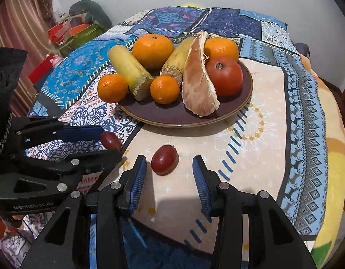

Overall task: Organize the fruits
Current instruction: 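Grasp a red date with the left tool while the right tool grasps another date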

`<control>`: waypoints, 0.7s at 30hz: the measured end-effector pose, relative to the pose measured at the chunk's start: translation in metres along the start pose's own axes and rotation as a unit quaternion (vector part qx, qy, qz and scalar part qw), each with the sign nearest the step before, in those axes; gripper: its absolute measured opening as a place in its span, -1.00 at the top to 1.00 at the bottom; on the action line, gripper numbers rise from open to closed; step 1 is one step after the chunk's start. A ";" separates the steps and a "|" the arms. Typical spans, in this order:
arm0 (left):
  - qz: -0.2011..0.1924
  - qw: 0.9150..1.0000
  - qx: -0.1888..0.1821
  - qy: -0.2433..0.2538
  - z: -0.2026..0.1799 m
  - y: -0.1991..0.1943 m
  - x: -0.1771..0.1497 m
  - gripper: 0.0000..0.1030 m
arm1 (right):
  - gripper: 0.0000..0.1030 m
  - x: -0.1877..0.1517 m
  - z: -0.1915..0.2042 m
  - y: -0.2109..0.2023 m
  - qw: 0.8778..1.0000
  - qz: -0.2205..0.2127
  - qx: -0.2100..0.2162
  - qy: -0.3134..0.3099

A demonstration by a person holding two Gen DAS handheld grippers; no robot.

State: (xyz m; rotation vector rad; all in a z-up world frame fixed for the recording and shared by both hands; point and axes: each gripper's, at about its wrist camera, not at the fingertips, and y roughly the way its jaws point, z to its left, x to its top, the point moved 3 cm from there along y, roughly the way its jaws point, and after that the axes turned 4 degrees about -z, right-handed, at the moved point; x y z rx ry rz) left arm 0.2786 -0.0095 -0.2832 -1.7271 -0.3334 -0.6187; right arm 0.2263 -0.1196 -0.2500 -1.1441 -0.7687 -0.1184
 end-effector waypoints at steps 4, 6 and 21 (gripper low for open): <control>-0.003 1.000 -0.004 -0.004 0.001 0.001 0.002 0.45 | 0.51 0.001 0.000 0.000 1.000 -0.005 0.003 -0.001; -0.004 1.000 -0.002 -0.002 0.002 -0.001 0.001 0.45 | 0.61 0.000 0.001 -0.001 1.000 -0.007 0.002 -0.001; -0.068 0.998 0.015 -0.007 0.005 -0.050 0.023 0.45 | 0.61 0.022 -0.001 -0.032 0.999 -0.052 -0.012 0.000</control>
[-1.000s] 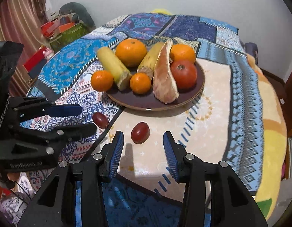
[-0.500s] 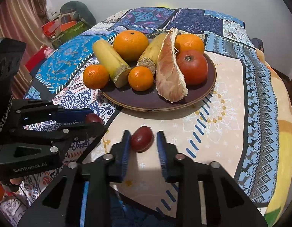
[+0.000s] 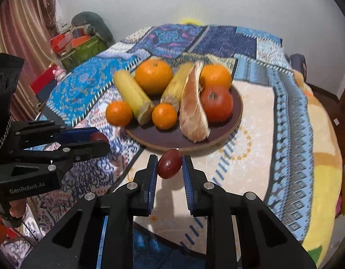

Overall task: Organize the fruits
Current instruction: 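Place both red dates onto the purple plate and open both tools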

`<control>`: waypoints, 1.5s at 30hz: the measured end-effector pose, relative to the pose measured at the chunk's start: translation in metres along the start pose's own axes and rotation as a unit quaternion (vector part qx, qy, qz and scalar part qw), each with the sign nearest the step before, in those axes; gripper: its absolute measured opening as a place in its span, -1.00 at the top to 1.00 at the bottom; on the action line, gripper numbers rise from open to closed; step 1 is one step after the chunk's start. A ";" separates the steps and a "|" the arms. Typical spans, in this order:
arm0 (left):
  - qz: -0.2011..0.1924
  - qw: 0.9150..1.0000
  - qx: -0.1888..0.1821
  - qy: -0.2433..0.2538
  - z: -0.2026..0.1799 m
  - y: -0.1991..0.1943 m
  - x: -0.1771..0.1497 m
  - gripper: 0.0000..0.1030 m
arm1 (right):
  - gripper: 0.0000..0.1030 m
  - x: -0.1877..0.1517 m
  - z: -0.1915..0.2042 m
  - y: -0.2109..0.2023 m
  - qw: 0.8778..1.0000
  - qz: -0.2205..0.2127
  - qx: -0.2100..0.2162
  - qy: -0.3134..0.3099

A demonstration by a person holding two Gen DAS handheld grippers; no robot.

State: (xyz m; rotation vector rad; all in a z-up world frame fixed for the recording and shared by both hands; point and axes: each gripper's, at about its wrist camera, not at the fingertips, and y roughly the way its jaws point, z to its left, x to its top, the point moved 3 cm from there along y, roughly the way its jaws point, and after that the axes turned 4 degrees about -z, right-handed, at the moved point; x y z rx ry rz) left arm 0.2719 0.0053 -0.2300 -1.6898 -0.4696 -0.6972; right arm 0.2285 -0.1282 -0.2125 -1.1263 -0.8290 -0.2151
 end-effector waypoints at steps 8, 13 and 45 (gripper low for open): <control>-0.042 0.999 0.007 -0.004 0.007 -0.014 0.030 0.45 | 0.60 0.031 -0.003 -0.010 0.999 -0.044 -0.002 0.007; -0.054 0.998 0.020 -0.001 0.011 -0.007 0.048 0.45 | 0.60 0.046 -0.002 -0.007 0.998 -0.061 -0.001 0.007; -0.109 0.993 0.027 -0.037 0.025 -0.036 0.079 0.18 | 0.47 0.071 -0.002 -0.016 0.996 -0.084 -0.023 -0.001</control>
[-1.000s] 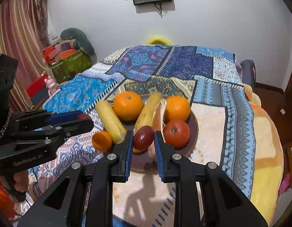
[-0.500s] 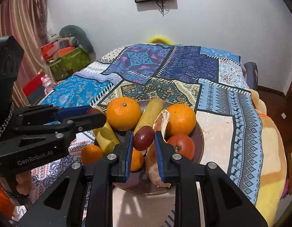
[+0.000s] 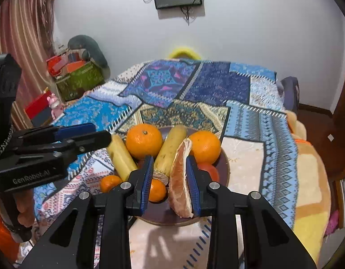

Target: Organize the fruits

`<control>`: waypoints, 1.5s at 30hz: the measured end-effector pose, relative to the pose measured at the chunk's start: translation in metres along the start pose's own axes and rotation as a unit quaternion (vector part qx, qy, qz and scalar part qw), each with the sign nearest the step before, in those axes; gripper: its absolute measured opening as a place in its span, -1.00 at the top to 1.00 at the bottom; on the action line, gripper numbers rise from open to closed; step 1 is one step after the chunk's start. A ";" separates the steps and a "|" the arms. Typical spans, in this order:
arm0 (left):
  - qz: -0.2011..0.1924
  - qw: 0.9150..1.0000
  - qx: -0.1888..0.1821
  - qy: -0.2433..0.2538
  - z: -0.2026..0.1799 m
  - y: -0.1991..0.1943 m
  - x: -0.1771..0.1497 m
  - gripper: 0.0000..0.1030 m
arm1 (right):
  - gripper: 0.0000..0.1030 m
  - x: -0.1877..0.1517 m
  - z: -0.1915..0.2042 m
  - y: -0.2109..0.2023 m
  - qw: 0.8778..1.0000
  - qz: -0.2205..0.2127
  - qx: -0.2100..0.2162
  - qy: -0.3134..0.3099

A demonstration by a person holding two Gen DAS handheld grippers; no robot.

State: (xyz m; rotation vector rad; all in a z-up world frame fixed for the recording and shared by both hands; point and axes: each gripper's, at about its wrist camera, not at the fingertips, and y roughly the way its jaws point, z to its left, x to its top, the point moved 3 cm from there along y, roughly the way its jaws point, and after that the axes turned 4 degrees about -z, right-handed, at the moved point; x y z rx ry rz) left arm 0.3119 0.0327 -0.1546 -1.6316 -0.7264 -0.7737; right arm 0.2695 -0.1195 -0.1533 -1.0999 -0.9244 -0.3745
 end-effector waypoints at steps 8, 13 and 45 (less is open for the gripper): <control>-0.104 0.994 0.009 0.010 -0.024 -0.113 0.024 0.18 | 0.47 0.028 0.020 -0.092 0.996 -0.087 -0.016 -0.007; -0.163 0.986 0.014 0.026 -0.042 -0.182 0.029 0.18 | 0.46 0.040 0.038 -0.159 0.988 -0.151 -0.024 -0.011; -0.242 0.968 0.045 0.049 -0.079 -0.292 -0.018 -0.98 | -1.00 0.005 0.069 -0.272 0.958 -0.272 -0.090 -0.004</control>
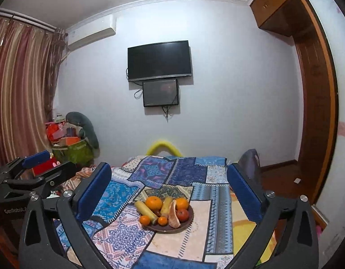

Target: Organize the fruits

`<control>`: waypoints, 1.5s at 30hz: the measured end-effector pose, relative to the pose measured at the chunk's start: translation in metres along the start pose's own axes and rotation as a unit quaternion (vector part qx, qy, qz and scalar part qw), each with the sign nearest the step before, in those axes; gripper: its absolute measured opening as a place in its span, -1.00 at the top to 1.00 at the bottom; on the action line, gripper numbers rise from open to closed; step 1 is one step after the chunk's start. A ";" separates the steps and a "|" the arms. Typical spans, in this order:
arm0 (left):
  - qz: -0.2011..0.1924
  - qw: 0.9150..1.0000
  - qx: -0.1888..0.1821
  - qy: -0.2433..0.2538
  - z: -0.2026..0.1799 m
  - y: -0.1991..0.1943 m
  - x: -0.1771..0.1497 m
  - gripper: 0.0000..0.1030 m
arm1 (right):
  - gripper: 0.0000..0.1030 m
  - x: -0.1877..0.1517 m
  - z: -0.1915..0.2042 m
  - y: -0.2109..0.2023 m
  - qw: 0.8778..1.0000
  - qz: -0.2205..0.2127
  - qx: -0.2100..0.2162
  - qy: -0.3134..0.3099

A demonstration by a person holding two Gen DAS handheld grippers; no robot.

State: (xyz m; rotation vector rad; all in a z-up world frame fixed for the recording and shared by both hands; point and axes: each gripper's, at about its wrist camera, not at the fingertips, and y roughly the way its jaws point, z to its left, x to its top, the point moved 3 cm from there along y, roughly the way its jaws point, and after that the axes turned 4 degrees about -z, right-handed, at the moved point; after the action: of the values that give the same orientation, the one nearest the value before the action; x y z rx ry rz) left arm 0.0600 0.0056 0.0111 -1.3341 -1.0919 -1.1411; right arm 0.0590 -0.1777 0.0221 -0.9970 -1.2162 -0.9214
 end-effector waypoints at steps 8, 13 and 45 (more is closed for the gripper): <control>0.001 1.000 -0.001 0.000 -0.001 0.001 -0.001 -0.99 | -1.00 -0.001 -0.001 -0.003 1.000 0.000 -0.002 0.002; 0.002 1.000 -0.002 0.000 -0.001 0.003 -0.001 -0.99 | -1.00 -0.001 -0.001 -0.003 1.000 0.001 -0.002 0.002; 0.006 1.000 -0.021 0.013 -0.004 0.002 0.000 -0.99 | -1.00 0.005 0.000 -0.007 1.000 0.002 -0.002 -0.001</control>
State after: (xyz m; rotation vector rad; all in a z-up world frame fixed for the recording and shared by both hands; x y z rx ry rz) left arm 0.0616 0.0010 0.0109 -1.3534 -1.0461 -1.1752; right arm 0.0533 -0.1797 0.0277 -1.0042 -1.2144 -0.9199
